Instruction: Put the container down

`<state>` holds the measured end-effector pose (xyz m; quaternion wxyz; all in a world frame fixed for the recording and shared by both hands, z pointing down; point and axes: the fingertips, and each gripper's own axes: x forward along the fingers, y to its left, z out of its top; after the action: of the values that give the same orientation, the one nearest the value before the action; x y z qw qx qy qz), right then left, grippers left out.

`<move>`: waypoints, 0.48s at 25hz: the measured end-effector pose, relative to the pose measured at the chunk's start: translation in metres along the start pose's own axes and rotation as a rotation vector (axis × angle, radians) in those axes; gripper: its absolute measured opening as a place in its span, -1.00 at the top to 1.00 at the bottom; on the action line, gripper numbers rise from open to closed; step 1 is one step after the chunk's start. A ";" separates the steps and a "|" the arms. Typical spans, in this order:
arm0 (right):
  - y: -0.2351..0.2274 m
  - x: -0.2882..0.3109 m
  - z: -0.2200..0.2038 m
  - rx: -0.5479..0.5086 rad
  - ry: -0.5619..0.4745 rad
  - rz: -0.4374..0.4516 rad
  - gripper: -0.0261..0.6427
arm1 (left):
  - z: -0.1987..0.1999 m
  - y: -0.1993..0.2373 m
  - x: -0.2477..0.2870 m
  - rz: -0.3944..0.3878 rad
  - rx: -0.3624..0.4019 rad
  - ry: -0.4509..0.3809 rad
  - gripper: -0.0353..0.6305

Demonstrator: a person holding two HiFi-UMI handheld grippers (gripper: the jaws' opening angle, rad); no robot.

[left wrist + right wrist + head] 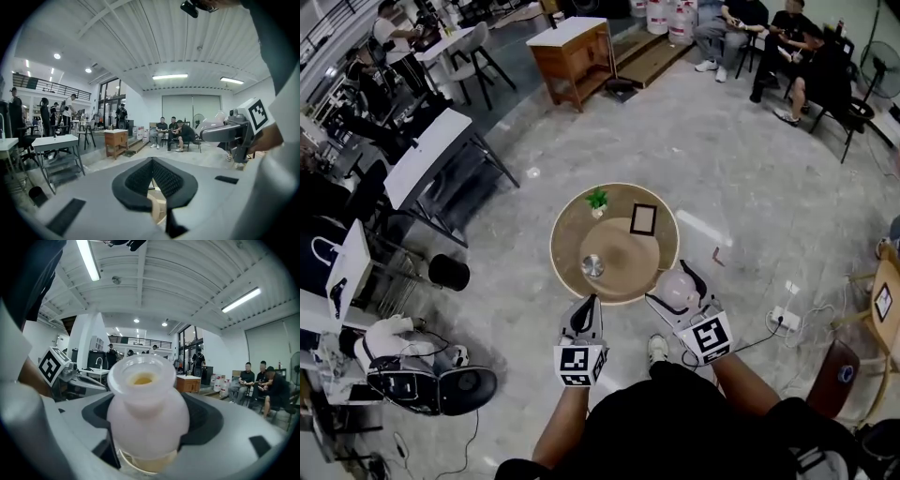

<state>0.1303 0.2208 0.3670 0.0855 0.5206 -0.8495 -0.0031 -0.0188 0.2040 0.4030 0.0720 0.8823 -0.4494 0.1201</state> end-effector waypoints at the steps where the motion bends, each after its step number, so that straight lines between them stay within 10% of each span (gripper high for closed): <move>1: -0.006 0.004 -0.004 0.000 -0.001 0.015 -0.30 | -0.001 0.000 0.007 0.012 -0.001 0.001 0.92; 12: -0.038 0.058 -0.001 -0.013 0.018 0.122 -0.30 | 0.013 0.027 0.040 0.107 -0.024 0.033 0.92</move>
<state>0.1385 0.1521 0.3727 0.0963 0.4675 -0.8787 0.0013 -0.0163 0.1544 0.4016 0.0832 0.8540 -0.4961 0.1329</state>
